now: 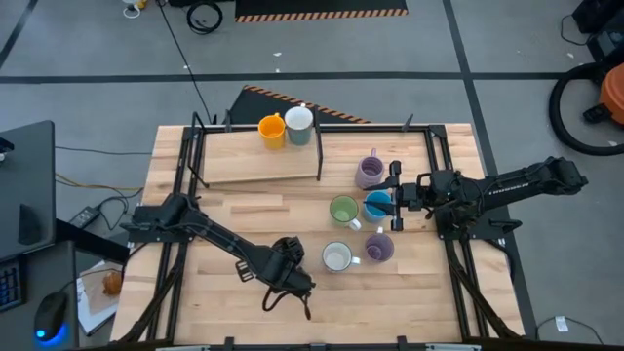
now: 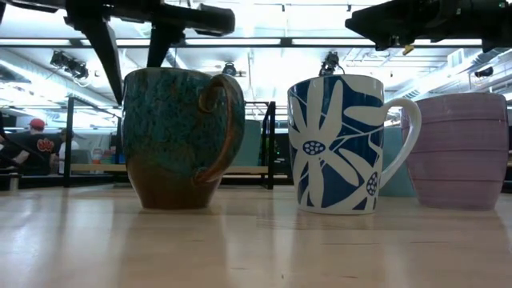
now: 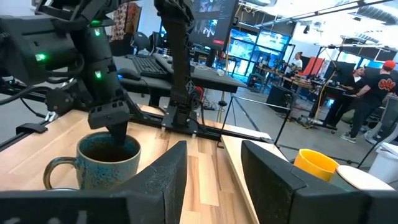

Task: Place coffee mugs
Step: Put the dark blue patterned mug on the shelf

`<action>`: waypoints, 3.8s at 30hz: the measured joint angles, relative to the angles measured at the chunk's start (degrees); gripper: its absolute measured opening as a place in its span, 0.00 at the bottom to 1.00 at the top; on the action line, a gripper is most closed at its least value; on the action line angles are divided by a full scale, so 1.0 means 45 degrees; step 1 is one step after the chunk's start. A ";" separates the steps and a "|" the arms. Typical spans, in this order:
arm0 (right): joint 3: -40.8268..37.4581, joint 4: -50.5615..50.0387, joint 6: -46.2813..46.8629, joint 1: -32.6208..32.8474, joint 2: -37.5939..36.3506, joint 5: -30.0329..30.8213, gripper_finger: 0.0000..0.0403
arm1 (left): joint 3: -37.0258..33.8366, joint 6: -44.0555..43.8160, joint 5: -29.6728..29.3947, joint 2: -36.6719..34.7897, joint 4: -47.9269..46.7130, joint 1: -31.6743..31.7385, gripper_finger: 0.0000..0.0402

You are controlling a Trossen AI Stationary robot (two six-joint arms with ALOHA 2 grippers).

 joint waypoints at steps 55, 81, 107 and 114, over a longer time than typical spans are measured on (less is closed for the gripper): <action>0.0000 -0.0102 0.0320 0.0000 -0.0005 -0.0015 0.39 | 0.0549 -1.2689 0.4698 -0.0967 -0.0819 0.2549 0.09; 0.0000 -0.0153 0.0389 0.0015 -0.0005 -0.0028 0.39 | -0.1411 -1.5419 0.3009 -0.4374 -0.1633 0.6817 0.09; 0.0000 -0.0393 0.1113 0.0015 -0.0005 -0.0330 0.39 | -0.1734 -1.0075 0.2718 -0.4352 -0.0070 1.5611 0.09; 0.0000 -0.0402 0.1118 0.0015 -0.0005 -0.0330 0.39 | -0.1734 -0.9612 0.2844 -0.4352 0.1194 1.6563 0.09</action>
